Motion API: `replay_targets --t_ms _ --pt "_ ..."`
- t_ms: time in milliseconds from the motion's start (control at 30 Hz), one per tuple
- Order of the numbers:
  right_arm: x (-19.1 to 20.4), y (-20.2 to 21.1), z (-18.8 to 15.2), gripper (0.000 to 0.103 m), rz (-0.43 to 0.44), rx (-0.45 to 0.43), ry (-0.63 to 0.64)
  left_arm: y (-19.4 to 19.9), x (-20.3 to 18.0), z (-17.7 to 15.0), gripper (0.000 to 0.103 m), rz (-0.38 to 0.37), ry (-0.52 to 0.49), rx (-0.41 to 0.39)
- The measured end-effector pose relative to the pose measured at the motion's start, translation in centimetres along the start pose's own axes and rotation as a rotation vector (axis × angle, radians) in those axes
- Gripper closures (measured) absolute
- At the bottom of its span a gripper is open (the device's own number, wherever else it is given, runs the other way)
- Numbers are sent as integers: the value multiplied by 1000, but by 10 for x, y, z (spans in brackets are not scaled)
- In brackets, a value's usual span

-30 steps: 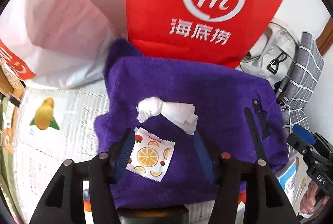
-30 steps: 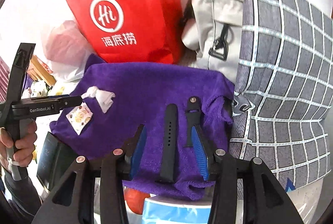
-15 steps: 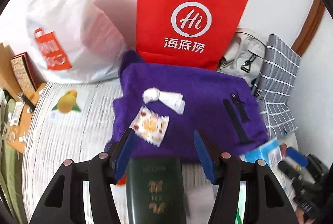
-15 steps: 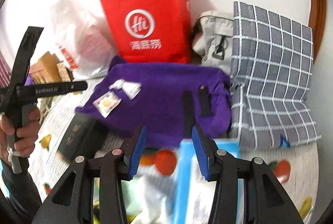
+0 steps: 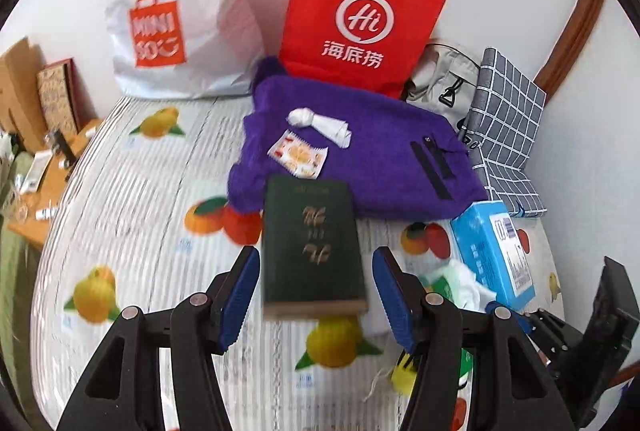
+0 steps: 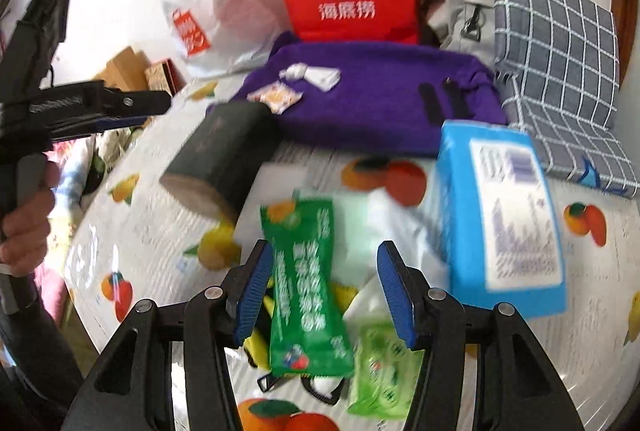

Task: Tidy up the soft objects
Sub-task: 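Grasp the green snack packet with the right tool while the left tool reaches the yellow pouch, then close the left tool on the yellow pouch while the right tool holds the green packet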

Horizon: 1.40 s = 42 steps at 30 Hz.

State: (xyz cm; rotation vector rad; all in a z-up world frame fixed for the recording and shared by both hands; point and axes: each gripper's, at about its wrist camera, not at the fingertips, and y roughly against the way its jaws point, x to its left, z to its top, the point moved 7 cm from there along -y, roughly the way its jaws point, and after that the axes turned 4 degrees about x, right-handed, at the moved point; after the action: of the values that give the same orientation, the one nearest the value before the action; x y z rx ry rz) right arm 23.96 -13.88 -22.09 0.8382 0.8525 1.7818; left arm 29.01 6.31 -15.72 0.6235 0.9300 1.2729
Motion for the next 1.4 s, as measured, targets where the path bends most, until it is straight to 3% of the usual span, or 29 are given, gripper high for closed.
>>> replay_targets --t_ms 133,300,400,433,467,533,867,1167,1400 --pt "8 -9 -10 49 3 16 3 4 5 -19 47 8 -5 -6" --pt "17 -24 -14 49 -39 47 42 8 13 -40 47 69 -9 -11" --pt "20 -36 -16 50 -48 66 42 9 15 -48 47 31 11 1" --pt "20 -38 -16 54 -58 65 45 9 15 -50 46 19 13 6" --pt "21 -39 -15 69 -77 58 52 10 15 -52 47 13 12 12" --pt "21 -38 -13 72 -95 47 57 11 16 -57 47 14 12 15" --pt "9 22 0 76 -32 -92 -22 9 -1 -77 47 -28 8 40" --pt "-22 62 -39 76 -95 -106 -77 -13 -45 -105 46 -35 -58 103" --pt "-58 82 -75 76 -119 -121 -145 -25 -86 -122 35 -46 -173 135"
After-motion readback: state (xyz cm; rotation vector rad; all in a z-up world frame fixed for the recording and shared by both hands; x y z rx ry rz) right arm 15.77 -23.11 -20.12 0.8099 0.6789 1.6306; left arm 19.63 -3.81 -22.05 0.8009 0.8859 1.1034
